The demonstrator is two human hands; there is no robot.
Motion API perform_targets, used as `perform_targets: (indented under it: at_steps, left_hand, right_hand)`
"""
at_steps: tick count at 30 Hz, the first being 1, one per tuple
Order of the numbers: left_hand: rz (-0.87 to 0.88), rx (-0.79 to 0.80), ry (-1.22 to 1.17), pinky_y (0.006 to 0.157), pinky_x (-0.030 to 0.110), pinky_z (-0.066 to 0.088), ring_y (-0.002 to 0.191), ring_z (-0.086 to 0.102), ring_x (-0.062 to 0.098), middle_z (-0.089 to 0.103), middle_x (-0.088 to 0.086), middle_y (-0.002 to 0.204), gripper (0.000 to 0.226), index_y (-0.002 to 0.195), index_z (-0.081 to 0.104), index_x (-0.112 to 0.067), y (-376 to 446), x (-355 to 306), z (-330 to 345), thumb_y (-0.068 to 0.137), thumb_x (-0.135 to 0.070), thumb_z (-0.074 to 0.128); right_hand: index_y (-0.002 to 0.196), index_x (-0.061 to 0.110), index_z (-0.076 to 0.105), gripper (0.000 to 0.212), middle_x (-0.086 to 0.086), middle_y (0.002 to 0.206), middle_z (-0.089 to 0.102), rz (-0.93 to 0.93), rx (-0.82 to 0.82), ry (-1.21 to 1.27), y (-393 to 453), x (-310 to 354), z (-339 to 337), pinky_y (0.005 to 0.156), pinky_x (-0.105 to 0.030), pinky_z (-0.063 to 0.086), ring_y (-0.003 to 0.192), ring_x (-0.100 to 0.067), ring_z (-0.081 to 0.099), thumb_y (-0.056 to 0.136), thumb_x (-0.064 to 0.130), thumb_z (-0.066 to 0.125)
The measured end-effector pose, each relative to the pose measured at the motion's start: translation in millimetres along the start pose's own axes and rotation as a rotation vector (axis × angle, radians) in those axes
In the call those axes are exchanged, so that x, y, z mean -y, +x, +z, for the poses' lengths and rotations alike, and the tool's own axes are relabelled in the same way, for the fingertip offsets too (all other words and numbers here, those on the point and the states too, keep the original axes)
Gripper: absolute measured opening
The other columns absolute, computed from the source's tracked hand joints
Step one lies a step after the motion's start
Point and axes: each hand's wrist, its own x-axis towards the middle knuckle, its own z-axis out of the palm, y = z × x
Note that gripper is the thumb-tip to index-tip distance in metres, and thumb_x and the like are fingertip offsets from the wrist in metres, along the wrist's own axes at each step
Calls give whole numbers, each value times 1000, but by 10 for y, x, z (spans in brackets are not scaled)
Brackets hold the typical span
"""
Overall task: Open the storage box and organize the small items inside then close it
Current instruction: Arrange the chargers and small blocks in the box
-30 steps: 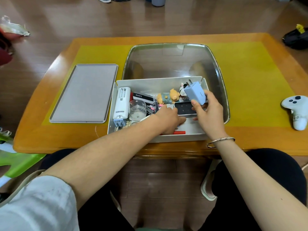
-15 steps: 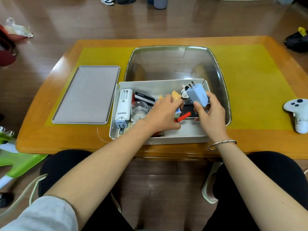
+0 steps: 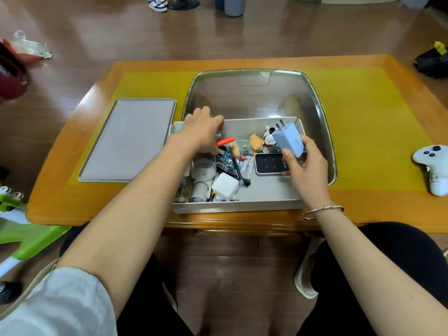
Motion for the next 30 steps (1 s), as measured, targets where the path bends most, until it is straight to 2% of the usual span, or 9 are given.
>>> perform_targets:
  at_steps: [3,6,11,14,17,22,24,26,30]
  left_hand:
    - [-20,78,91,97,43,32,119,34,32,42,12,124,49,126,55,-26,22,71,26,81,-37,72]
    - [-36,144,101,100,45,31,122,32,32,41,10,128,53,131,53,-30,29,82,24,82,-41,71]
    - [-15,26,46,103,46,28,126,32,32,41,10,133,45,133,52,-25,-33,4,39,91,-41,59]
    - [114,-57,-24,102,44,31,125,35,29,44,8,134,48,132,51,-24,-130,-191,62,89,-45,60]
    - [295,-16,-81,98,39,32,122,39,26,47,6,131,46,129,54,-24,-241,-417,171,88,-44,62]
    - [430,67,-92,91,37,35,115,44,24,55,3,118,37,115,62,-28,-352,-645,430,83,-46,67]
    - [479,120,-53,84,34,29,111,43,22,56,-1,112,29,107,66,-32,-362,-712,516,81,-45,69]
    - [505,193,-45,78,31,21,106,43,21,56,-5,105,15,99,70,-33,-352,-719,569,84,-34,68]
    - [489,263,-35,83,31,26,112,41,27,46,-10,93,10,85,71,-29,-308,-636,635,81,-21,66]
  right_hand:
    - [123,14,50,36,2,109,55,-10,6,-6,5,-7,-3,75,-43,54,99,-23,55,90,24,60]
    - [123,16,49,35,5,109,52,5,16,4,12,-20,2,73,-48,55,99,-22,55,91,25,59]
    - [124,18,48,37,6,111,51,24,32,31,13,-39,10,76,-49,55,101,-24,57,90,25,60]
    - [124,18,48,37,4,112,52,30,17,52,17,-44,3,76,-49,54,101,-24,57,90,25,60]
    - [122,18,49,35,2,110,55,24,1,65,17,-50,0,74,-49,55,98,-24,58,90,24,60]
    - [122,16,50,35,2,109,55,13,3,57,9,-51,-2,73,-47,55,98,-21,57,89,21,61]
    - [123,17,50,36,4,108,53,9,-3,54,0,-41,2,68,-39,58,96,-17,56,90,22,61]
    - [123,16,50,36,4,106,52,6,-11,49,-7,-35,7,66,-32,58,95,-16,56,90,22,61]
    - [123,19,49,36,3,110,53,42,26,45,5,-56,9,74,-45,56,100,-22,57,90,24,61]
